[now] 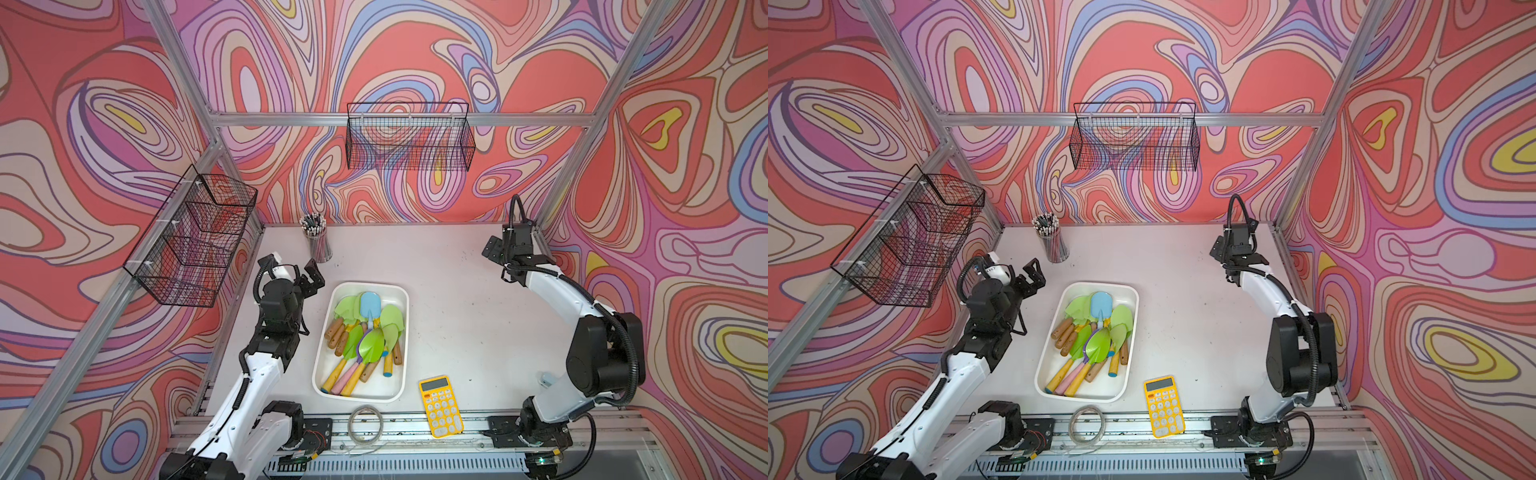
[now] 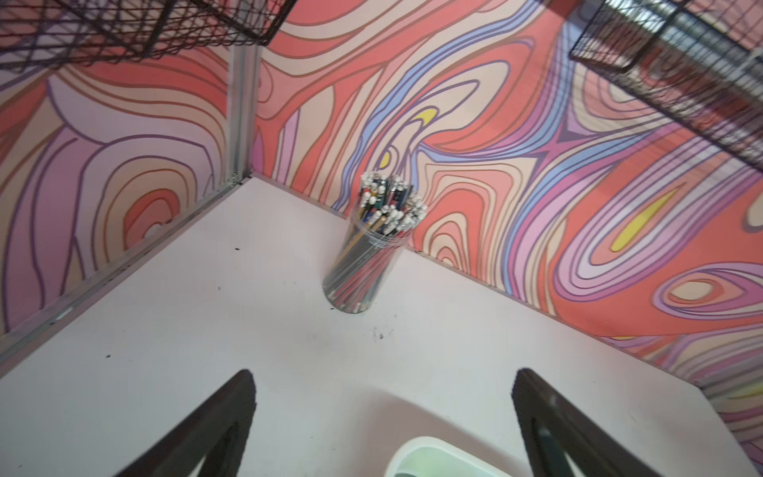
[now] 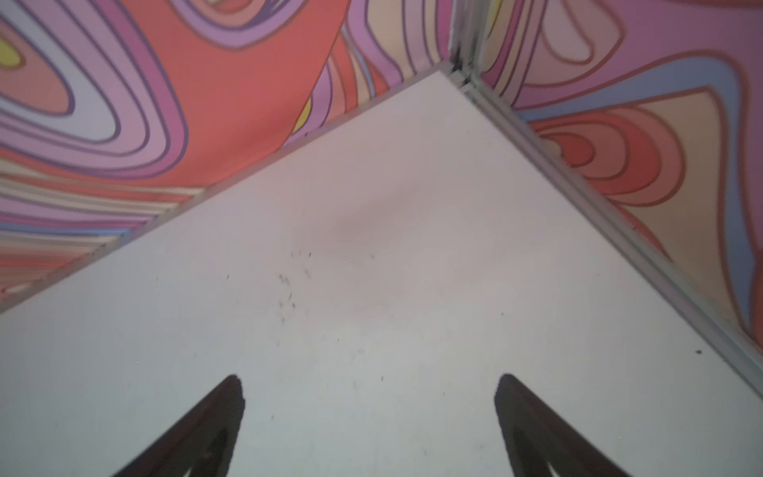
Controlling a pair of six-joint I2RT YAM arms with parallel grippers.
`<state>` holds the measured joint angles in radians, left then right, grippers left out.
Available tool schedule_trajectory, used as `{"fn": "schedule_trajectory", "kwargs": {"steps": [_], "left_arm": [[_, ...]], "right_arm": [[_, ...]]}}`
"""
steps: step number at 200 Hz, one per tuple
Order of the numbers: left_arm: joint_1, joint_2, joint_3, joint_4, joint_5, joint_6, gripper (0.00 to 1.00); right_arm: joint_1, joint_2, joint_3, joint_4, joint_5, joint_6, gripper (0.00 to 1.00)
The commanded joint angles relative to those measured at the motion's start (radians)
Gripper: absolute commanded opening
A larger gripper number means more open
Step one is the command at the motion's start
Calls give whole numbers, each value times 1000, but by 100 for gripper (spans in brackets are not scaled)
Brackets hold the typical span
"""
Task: Take the shovel out of the storage box
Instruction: Pick up the shovel from the storage box.
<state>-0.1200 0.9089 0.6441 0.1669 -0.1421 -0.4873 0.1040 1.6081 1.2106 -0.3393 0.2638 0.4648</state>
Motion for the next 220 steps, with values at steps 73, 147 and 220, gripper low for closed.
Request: {"fn": "schedule_trajectory", "kwargs": {"steps": [73,147,220], "left_arm": [[-376,-25,132,-789,105,-48,78],[-631,-45,-55,-892,37,-235,47],[-693,6,-97,-824,71,-213,37]], "right_arm": [[194,-180,-116,-148,-291,-74,98],[292,-196,-211,-153,-324,-62,86],[317,-180,-255,-135,-312,-28,81]]}}
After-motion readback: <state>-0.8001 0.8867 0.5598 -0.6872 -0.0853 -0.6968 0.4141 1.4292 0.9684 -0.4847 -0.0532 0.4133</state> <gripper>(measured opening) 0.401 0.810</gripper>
